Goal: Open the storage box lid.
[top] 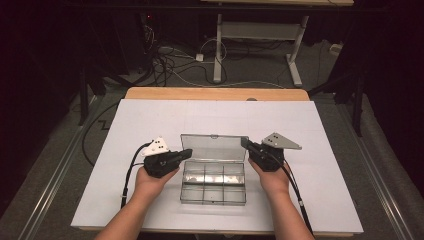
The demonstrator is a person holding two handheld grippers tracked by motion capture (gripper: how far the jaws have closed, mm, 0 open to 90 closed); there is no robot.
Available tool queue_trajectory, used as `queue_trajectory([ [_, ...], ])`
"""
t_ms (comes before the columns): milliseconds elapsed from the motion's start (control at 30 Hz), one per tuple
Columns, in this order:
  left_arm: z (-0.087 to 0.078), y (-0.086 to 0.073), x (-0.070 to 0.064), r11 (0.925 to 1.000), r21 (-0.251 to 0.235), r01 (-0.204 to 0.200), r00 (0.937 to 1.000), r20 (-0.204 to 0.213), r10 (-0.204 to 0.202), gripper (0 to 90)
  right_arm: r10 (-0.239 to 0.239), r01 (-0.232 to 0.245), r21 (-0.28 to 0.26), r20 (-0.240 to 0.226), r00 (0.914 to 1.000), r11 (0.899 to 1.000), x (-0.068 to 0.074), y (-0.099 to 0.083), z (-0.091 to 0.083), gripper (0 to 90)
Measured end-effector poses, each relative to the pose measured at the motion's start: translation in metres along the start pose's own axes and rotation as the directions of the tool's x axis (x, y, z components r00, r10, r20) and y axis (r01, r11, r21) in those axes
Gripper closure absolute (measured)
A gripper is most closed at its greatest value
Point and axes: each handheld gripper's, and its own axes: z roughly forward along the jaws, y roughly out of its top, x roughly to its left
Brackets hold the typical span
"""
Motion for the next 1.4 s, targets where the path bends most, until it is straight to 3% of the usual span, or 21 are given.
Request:
queue_trajectory([
  [367,0.004,0.003,0.006,1.0,-0.002,0.009,0.9999,-0.013,-0.009,87.6,0.015,-0.015,0.011,0.0,0.9999,1.0,-0.008,0.001,0.008,90.0],
  [633,-0.009,0.005,0.005,0.9999,-0.013,0.007,0.9999,-0.011,-0.007,87.5,0.031,-0.031,0.019,0.004,0.9995,0.999,-0.01,0.001,0.011,90.0],
  [900,-0.022,0.014,0.02,0.9982,-0.059,0.014,0.9955,-0.093,-0.02,87.6,0.039,-0.039,0.021,0.005,0.9992,0.999,-0.011,0.001,0.011,90.0],
  [1100,-0.009,0.019,0.033,0.9952,-0.079,0.057,0.9909,-0.117,-0.066,87.9,0.04,-0.041,0.025,0.006,0.9992,0.999,-0.011,0.001,0.012,90.0],
  [1400,0.018,0.027,0.04,0.996,-0.049,0.075,0.9863,-0.143,-0.081,87.9,0.043,-0.044,0.029,0.008,0.999,0.999,-0.012,0.001,0.013,90.0],
])
